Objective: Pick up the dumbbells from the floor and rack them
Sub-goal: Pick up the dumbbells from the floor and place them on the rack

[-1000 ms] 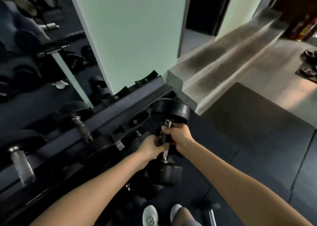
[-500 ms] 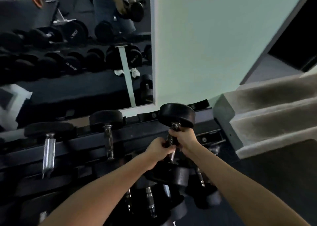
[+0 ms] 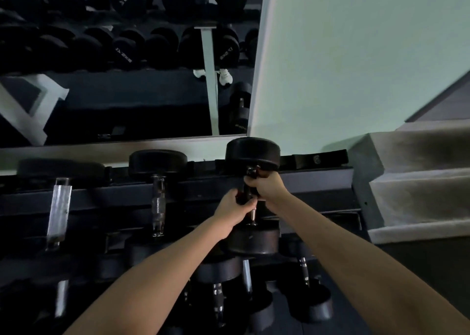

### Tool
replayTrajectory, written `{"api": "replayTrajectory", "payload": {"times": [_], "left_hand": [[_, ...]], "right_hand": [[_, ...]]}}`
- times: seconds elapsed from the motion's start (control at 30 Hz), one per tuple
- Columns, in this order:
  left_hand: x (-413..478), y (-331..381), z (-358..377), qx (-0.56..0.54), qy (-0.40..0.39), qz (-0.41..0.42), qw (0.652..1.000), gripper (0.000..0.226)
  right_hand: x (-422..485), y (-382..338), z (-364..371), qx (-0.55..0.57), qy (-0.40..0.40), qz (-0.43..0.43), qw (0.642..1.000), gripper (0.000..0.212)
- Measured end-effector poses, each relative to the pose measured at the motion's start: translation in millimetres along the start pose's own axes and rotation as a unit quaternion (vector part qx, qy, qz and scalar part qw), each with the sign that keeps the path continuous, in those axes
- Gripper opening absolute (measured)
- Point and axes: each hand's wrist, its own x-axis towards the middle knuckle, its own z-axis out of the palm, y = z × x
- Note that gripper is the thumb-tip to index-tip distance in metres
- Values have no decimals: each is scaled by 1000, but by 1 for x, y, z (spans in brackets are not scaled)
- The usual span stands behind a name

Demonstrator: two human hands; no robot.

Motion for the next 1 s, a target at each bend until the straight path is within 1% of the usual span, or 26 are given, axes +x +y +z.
{"api": "replayTrajectory", "payload": {"times": [0.13, 0.3, 0.37, 0.43, 0.47, 0.53, 0.6, 0.67, 0.7, 0.73, 0.8, 0.87, 0.93, 1.0], "left_hand": [[8, -8, -1, 1, -2, 0, 1000, 20], [11, -10, -3, -6, -20, -15, 1000, 34], [10, -9, -2, 2, -21, -17, 1000, 36], [8, -7, -2, 14, -16, -19, 1000, 37], [8, -6, -3, 40, -11, -16, 999, 38], [10, -6, -6, 134, -7, 6, 991, 41], [3, -7, -11, 251, -6, 30, 968, 45], [-13, -10, -18, 333, 7, 70, 940, 44], [-24, -12, -21, 357, 24, 110, 927, 42], [-37, -13, -25, 366, 47, 156, 916, 39], [-64, -17, -30, 327, 80, 245, 909, 30], [-92, -20, -28, 269, 59, 327, 904, 23], [-115, -24, -17, 264, 7, 391, 882, 20], [-135, -38, 3, 282, -43, 418, 863, 20]], "right_hand": [[9, 13, 4, 18, 12, 23, 999, 14], [12, 18, 5, 28, 21, 40, 999, 20], [9, 19, 7, 3, 28, 43, 999, 26], [4, 18, 6, -70, 34, 18, 997, 31], [-1, 17, 5, -118, 39, -3, 992, 33], [-18, 18, 0, -188, 70, -32, 979, 37], [-40, 26, -7, -207, 116, -43, 971, 44], [-67, 41, -17, -190, 159, -38, 968, 47], [-81, 54, -23, -171, 179, -28, 968, 45], [-96, 67, -29, -149, 197, -13, 969, 42], [-128, 103, -41, -86, 235, 25, 968, 35], [-166, 146, -51, -38, 279, 56, 958, 23], [-207, 191, -55, 10, 314, 90, 945, 10], [-250, 235, -57, 55, 343, 128, 929, 15]]}}
